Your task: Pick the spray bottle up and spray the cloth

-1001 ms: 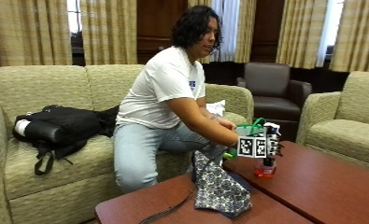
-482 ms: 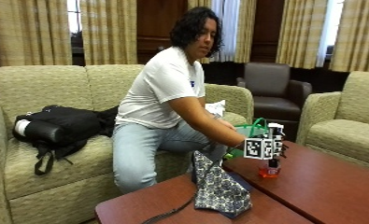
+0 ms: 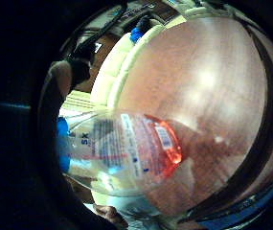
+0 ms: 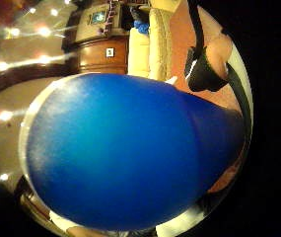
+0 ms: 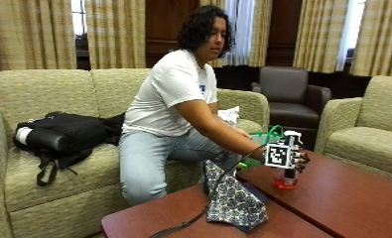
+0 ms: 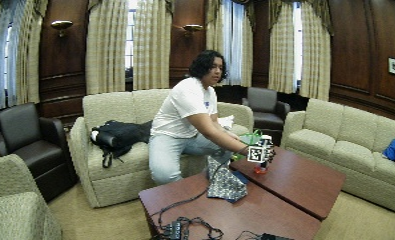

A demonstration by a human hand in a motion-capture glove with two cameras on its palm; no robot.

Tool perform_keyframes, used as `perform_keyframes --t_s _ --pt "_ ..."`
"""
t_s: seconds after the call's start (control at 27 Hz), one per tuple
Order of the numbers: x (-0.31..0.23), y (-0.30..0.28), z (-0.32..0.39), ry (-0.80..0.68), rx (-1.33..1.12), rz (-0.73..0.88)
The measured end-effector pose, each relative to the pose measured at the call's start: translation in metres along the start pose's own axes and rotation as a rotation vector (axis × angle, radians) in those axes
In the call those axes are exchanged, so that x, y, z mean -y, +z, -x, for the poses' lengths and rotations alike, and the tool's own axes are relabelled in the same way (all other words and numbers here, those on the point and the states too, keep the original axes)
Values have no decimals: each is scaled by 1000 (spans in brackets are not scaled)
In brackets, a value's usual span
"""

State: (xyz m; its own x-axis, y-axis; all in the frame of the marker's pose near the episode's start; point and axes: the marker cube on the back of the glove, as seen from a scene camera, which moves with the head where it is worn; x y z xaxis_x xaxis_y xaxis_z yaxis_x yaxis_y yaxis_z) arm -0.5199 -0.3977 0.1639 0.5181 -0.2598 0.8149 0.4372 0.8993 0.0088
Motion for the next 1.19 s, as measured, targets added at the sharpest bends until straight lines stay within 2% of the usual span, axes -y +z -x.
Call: perform_keyframes --t_s 0.07,0.19,0.26,0.41,0.63,0.89,1.07,1.19 --pt "3 -1 7 13 40 -16" --pt "-9 -3 15 34 86 96" --pt "-9 -2 10 49 48 111" --pt "-2 -9 -4 77 -129 24" --pt "-49 -34 6 82 -462 122" --pt "-113 -97 12 52 -793 233" --pt "-134 -180 7 118 -871 227" --pt "-138 -194 7 145 -882 208"
